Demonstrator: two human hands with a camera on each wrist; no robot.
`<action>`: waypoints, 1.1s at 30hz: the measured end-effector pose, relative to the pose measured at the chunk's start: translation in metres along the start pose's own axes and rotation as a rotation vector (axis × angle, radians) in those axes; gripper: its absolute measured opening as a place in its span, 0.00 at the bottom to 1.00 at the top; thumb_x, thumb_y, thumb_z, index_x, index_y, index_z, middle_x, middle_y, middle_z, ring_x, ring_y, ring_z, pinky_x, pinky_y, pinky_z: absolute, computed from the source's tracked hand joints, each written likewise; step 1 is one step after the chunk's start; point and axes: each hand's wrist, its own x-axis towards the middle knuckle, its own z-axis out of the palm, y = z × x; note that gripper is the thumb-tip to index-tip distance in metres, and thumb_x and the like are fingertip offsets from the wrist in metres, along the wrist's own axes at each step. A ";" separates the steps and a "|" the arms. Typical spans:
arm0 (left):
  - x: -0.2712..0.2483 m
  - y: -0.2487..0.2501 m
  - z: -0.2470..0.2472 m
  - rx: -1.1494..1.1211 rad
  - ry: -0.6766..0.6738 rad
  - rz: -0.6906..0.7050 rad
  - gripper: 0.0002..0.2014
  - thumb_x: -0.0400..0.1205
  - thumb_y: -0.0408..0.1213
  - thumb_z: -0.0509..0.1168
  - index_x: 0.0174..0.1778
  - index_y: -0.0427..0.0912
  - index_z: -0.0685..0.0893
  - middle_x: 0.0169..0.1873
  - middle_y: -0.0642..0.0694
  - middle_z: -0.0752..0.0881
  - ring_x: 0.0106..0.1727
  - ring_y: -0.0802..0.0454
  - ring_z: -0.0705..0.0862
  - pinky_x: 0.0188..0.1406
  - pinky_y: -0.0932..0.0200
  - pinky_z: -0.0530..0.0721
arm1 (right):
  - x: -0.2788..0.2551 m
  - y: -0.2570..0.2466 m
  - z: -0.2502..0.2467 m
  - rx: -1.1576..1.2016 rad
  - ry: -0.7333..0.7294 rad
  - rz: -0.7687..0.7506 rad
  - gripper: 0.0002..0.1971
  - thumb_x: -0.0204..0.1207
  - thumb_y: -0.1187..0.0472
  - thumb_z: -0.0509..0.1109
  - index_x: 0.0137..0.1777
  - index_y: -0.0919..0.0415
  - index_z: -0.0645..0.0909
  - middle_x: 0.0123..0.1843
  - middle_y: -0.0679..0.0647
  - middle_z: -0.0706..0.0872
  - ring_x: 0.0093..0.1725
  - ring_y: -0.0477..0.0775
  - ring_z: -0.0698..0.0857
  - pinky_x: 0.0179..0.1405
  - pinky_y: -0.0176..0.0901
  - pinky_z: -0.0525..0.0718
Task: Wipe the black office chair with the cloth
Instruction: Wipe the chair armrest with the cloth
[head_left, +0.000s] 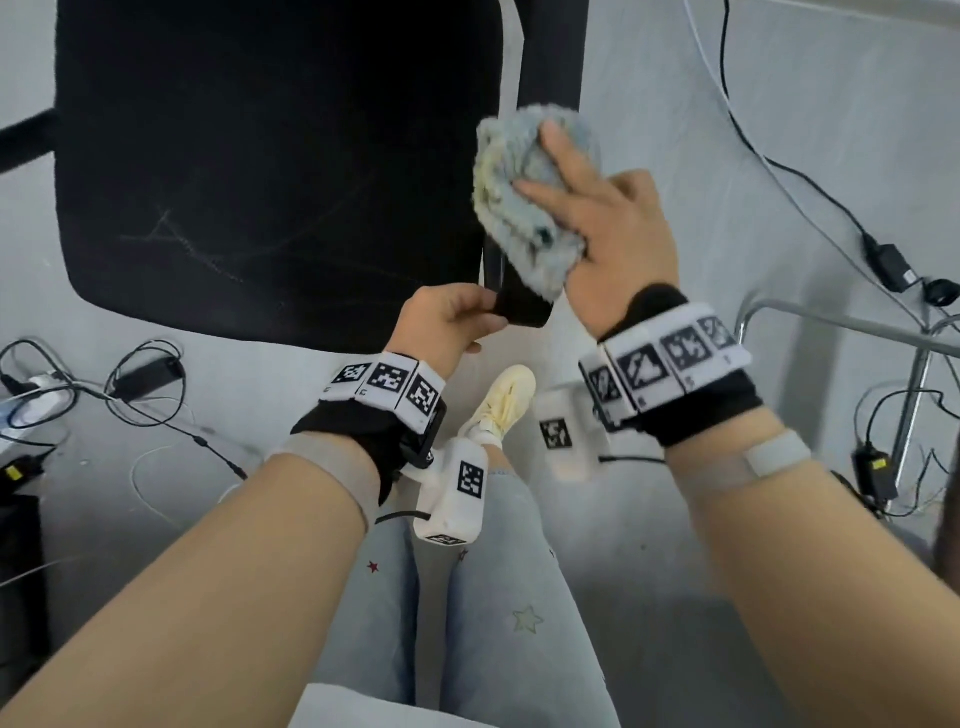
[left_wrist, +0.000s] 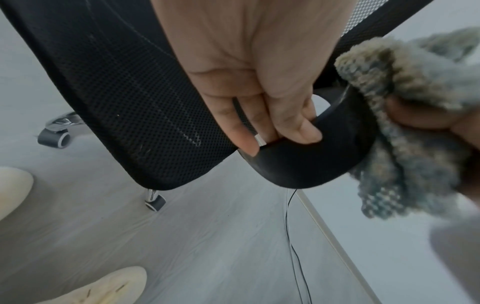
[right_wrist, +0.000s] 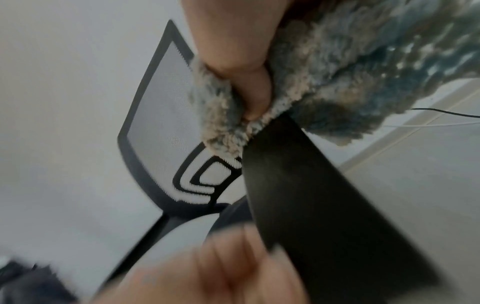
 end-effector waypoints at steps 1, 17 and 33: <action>0.001 0.000 0.000 0.001 -0.009 0.006 0.08 0.76 0.28 0.65 0.42 0.47 0.85 0.34 0.55 0.83 0.37 0.61 0.81 0.37 0.71 0.83 | 0.017 0.002 -0.005 0.000 0.000 0.044 0.23 0.80 0.62 0.58 0.70 0.37 0.67 0.80 0.35 0.59 0.50 0.48 0.61 0.45 0.28 0.64; -0.007 -0.003 0.005 -0.025 0.019 -0.037 0.14 0.79 0.31 0.61 0.60 0.37 0.83 0.45 0.49 0.83 0.44 0.59 0.80 0.49 0.64 0.81 | 0.041 -0.021 -0.037 -0.288 -0.149 -0.129 0.19 0.75 0.63 0.59 0.64 0.46 0.76 0.80 0.37 0.60 0.68 0.63 0.65 0.65 0.57 0.64; -0.002 0.007 0.014 -0.082 0.083 -0.078 0.13 0.79 0.31 0.62 0.59 0.32 0.81 0.46 0.42 0.83 0.44 0.53 0.80 0.54 0.51 0.81 | -0.001 -0.008 -0.007 -0.098 -0.030 -0.165 0.21 0.70 0.60 0.54 0.54 0.40 0.82 0.78 0.42 0.67 0.61 0.69 0.69 0.57 0.54 0.65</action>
